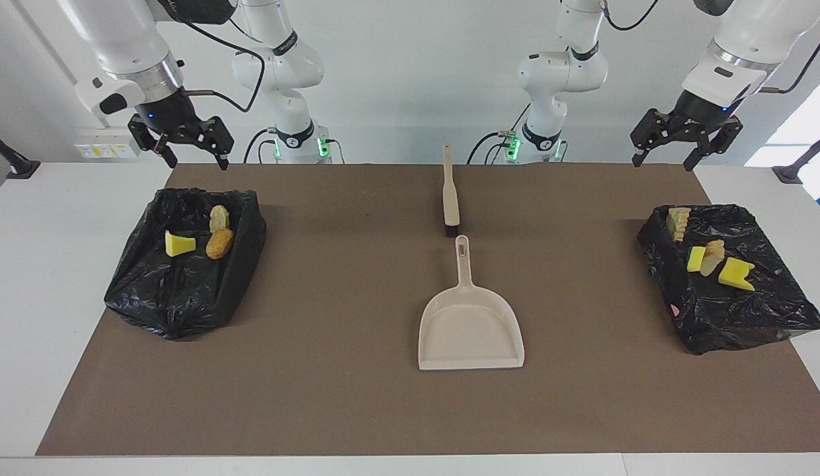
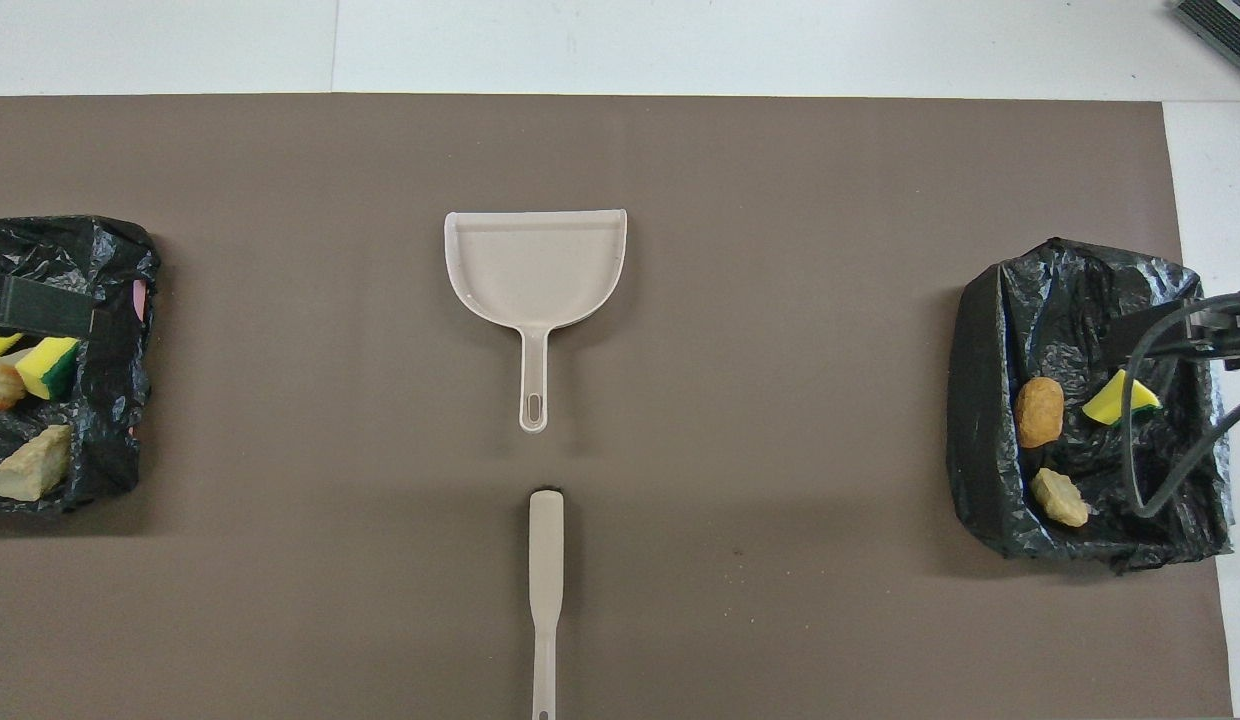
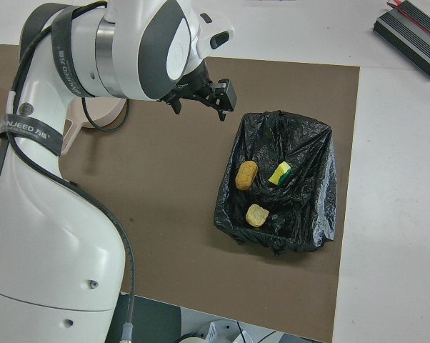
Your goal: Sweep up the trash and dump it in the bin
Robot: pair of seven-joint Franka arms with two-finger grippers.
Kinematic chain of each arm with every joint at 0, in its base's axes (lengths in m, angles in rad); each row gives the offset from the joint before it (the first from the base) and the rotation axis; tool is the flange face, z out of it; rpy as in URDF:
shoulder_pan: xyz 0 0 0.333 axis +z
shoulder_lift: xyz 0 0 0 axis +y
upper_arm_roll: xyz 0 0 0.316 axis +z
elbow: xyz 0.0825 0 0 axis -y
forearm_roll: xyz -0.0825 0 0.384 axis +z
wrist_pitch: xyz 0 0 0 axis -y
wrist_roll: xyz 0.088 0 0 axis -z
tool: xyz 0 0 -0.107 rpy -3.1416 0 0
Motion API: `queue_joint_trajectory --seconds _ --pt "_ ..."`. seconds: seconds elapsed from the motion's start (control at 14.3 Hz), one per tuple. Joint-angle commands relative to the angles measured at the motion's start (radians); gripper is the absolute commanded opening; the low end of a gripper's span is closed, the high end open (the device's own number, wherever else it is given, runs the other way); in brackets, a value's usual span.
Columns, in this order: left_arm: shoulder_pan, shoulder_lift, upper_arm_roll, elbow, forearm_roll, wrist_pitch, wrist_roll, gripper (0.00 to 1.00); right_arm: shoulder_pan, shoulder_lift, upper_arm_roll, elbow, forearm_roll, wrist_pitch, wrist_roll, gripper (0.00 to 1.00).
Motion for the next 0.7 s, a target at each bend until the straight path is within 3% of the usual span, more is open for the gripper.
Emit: queue_joint_trajectory --seconds 0.0,0.63 --pt "0.004 -0.029 -0.004 -0.040 0.010 0.020 0.001 1.00 -0.003 -0.027 0.004 -0.033 0.003 0.018 0.019 1.00" --pt "0.004 -0.029 -0.001 -0.027 0.012 -0.005 -0.001 1.00 -0.003 -0.027 0.004 -0.031 0.003 0.018 0.019 1.00"
